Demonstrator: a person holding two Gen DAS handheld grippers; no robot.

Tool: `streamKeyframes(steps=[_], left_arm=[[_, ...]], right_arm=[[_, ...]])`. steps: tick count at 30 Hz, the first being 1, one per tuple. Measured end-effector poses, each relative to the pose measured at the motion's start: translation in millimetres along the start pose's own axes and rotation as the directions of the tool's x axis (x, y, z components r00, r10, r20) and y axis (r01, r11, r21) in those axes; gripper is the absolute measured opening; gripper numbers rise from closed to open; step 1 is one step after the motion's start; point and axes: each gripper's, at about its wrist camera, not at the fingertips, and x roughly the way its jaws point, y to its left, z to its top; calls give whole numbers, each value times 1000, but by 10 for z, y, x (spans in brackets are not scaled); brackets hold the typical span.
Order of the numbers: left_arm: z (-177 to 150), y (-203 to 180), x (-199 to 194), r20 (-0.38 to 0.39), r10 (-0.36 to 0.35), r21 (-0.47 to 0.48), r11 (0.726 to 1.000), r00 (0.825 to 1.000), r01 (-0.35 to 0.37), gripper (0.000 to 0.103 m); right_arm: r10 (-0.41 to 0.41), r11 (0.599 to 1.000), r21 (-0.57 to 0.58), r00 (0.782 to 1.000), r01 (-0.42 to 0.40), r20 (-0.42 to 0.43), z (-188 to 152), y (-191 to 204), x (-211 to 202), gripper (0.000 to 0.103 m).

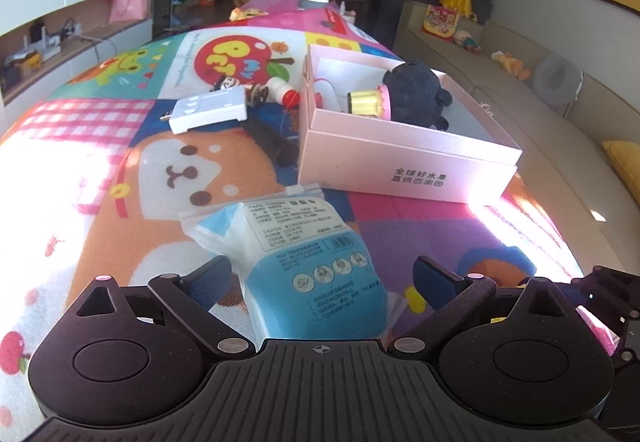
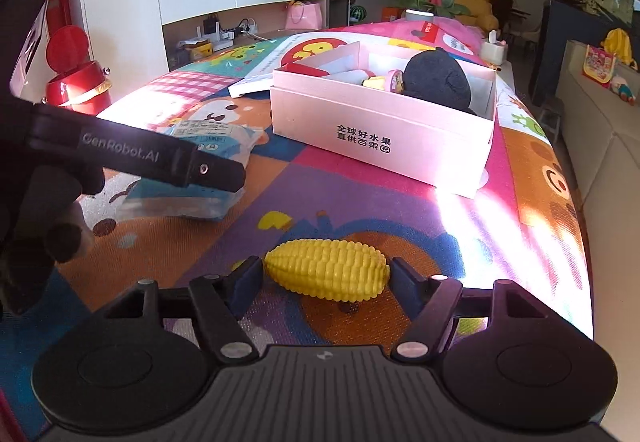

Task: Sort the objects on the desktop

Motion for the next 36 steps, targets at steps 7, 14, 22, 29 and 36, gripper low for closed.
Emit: streamKeyframes(steps=[7,14,22,29,36], left_arm=[[-87,108,-89,25,120,164,979,992,-123,101],[-174,393,-208,28,196,144,970,980,-198,102],[-62,189,-198,110,87,250,962,990,-113,102],[-13,164,-20,83,28,270,962,996,-50,103],[-155,59,-165,25,-95,309,947,995,83,103]], right_arm=[[5,999,38,1000,-5,-9,-8,-52,26,91],[1,1000,32,1000,-1,-17,-4,-40,50,98],[-6,999,37,1000,7,-29,-4,-38,67,102],[-2,999,52,999,4,-37,2,-61,86,103],[-3,999,49,999,5,-41,-3,-51,84,103]])
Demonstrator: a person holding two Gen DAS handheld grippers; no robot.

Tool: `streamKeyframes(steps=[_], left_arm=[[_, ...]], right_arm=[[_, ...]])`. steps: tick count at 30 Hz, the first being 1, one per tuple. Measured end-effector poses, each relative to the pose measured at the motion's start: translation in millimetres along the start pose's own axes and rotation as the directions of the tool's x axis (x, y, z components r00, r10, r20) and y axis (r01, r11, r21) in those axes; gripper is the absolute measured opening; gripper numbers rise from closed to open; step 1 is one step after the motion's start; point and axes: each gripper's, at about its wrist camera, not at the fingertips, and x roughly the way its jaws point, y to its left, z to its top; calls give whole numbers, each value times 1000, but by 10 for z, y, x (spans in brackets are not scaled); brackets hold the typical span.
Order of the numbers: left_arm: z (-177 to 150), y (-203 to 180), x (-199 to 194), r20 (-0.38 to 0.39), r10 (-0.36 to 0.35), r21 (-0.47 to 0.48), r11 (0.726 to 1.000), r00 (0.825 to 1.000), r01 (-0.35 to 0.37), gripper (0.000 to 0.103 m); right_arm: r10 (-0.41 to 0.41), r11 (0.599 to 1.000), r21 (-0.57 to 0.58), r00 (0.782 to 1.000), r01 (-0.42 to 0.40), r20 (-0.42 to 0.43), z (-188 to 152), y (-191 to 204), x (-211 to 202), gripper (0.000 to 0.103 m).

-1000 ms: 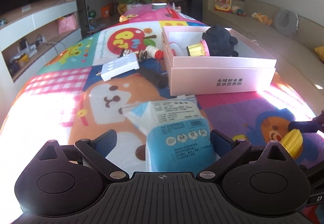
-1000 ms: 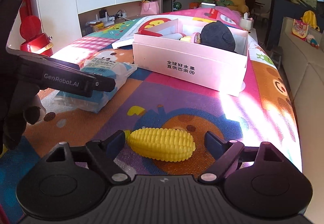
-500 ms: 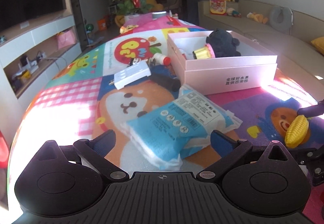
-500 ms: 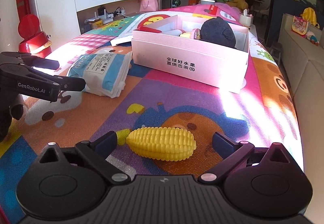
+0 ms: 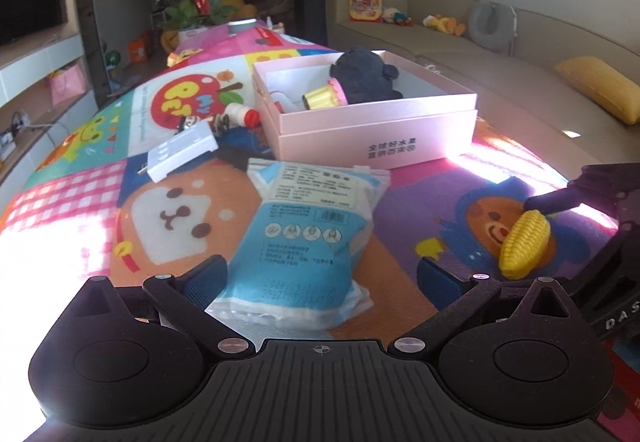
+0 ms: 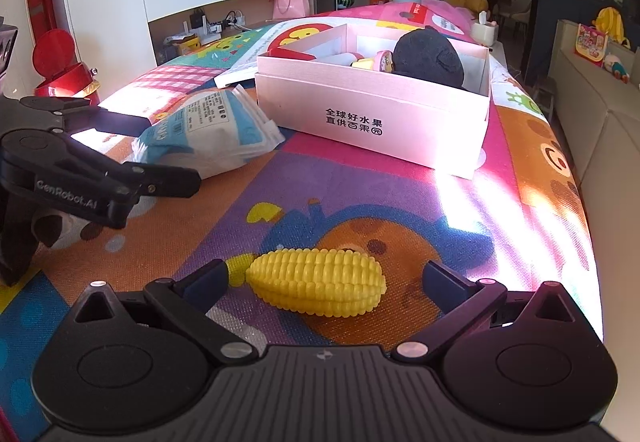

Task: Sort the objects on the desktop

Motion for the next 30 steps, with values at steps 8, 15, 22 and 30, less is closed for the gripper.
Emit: streamKeyframes(steps=[8,15,22,30], left_arm=[[-5,12,-105,23,84,-62,995,996,-83,103],[15,46,-6,0,80,-177,981,997,-78,103],[164,-53,255,6,109,-125,986,994,-107,103],[141,-115,223,-6,119,-118,986,993,-119,62]], right_arm=[[-3,1000,-15,1000,2,-15,7,6,21,103],[-6,1000,-26,1000,5,-19,12,15,28,103],[-6,1000,-25,1000,5,-20,12,13,26,103],[-4,1000,-25,1000,4,-14,9,20,17,103]])
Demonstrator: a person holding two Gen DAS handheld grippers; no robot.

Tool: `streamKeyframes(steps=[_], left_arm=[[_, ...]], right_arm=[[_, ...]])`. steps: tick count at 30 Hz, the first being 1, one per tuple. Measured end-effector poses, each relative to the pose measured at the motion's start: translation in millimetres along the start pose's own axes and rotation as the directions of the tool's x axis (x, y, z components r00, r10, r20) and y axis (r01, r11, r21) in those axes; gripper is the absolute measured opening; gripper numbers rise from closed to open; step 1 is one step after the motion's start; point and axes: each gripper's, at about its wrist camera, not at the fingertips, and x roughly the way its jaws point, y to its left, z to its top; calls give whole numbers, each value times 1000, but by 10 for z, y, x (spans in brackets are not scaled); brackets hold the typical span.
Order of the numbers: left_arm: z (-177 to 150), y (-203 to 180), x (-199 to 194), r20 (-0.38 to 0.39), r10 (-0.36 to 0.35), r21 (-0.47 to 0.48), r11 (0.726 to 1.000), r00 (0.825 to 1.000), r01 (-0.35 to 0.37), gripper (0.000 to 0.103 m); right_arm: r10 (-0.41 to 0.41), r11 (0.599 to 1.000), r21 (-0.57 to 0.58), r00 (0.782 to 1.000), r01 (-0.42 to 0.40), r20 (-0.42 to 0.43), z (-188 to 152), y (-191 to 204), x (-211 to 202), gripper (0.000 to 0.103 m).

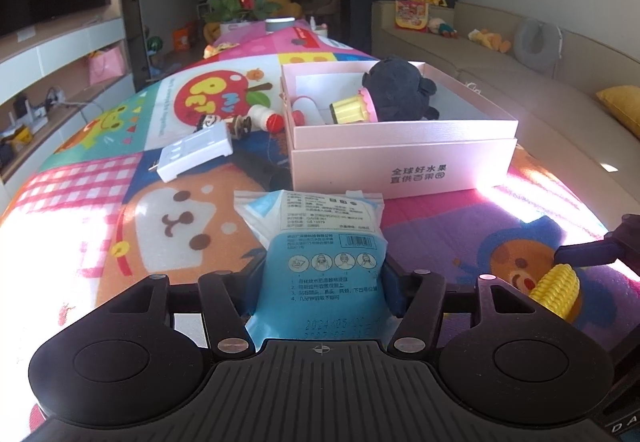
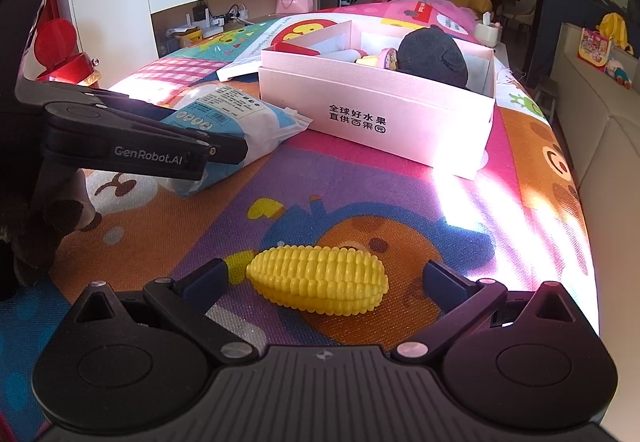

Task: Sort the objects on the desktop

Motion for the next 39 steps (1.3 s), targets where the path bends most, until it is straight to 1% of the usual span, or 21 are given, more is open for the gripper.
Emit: streamKeyframes(steps=[4,6,7,9,10,11,12,15,19,24,28,31,34,37,39], left_arm=[[-123,-35,-172,-14,-8,6,1000,1000,8,62],[-189,-57,-264,-20,-13,1,1000,1000,13,63],[-219,-69,-300,-21,-14,-4,1000,1000,14,64],[-261,-85,-352,-23,-15,-12,1000,1000,15,65],[-275,-94,-365,-24,-14,-14,1000,1000,13,66],[-282,-106,-370,-25,-13,-14,1000,1000,13,70],[-285,-115,-366,-27,-11,-11,1000,1000,11,75],[-271,-141,-334,-36,2,0,1000,999,-2,82],[-233,-203,-252,-36,27,36,999,999,-25,83],[-198,-265,-172,-45,49,67,997,998,-46,69],[-212,-306,-209,-46,49,93,995,998,-45,64],[-207,-331,-275,-48,24,99,995,999,-20,62],[-134,-360,-391,-15,2,109,994,1000,0,62],[-9,-376,-548,47,-9,125,992,999,4,62],[89,-376,-653,90,-14,134,991,996,1,62]], right_arm=[[-12,1000,-9,1000,12,13,-8,18,-45,103],[9,1000,-7,1000,-9,13,-19,38,-79,100],[26,1000,-4,1000,-26,8,-23,47,-90,92],[26,1000,-9,1000,-25,14,-18,79,-111,85],[29,1000,-8,999,-29,17,-8,83,-116,76],[33,999,-3,999,-33,15,6,82,-115,68],[31,1000,3,999,-31,16,18,80,-115,67],[21,1000,13,1000,-21,14,41,65,-126,67],[20,1000,2,1000,-20,19,24,56,-211,67],[14,1000,-4,1000,-13,28,29,-4,-359,67],[19,1000,13,998,-20,60,74,-112,-556,67],[27,999,43,995,-32,93,121,-214,-712,67],[23,999,44,991,-29,130,216,-281,-825,67],[-29,1000,16,982,27,185,393,-323,-893,67],[-49,999,19,974,46,222,592,-393,-891,67]])
